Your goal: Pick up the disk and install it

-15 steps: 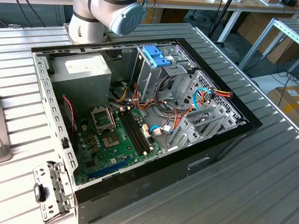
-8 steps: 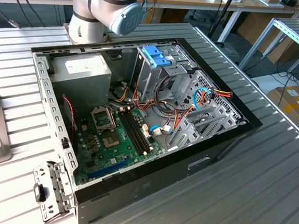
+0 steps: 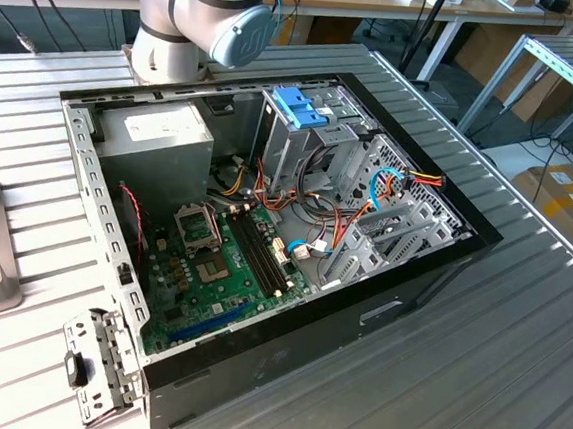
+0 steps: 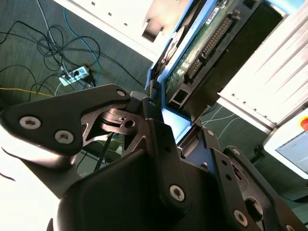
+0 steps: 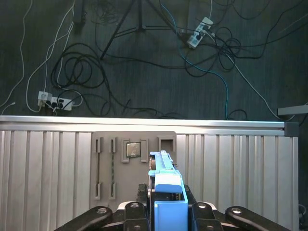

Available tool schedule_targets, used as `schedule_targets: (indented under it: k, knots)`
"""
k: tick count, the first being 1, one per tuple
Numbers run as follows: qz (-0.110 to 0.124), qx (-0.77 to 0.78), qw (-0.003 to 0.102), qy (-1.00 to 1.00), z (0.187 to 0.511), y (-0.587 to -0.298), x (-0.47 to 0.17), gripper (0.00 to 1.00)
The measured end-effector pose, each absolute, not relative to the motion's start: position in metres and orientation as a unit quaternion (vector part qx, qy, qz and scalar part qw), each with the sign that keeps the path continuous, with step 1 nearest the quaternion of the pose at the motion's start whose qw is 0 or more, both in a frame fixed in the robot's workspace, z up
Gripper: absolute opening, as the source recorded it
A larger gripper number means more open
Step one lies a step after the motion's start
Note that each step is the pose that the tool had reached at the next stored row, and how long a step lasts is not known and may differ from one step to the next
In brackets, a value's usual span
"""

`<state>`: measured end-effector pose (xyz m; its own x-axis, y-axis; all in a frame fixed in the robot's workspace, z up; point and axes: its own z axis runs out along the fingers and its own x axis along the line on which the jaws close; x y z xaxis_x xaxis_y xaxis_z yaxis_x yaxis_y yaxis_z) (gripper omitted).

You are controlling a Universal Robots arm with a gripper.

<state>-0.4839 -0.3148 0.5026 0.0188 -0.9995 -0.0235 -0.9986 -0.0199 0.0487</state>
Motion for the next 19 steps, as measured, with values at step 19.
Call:
schedule_targets:
  k: [19]
  knots:
    - [-0.025,0.714,0.009,-0.7,0.503,-0.315,-0.464,0.37]
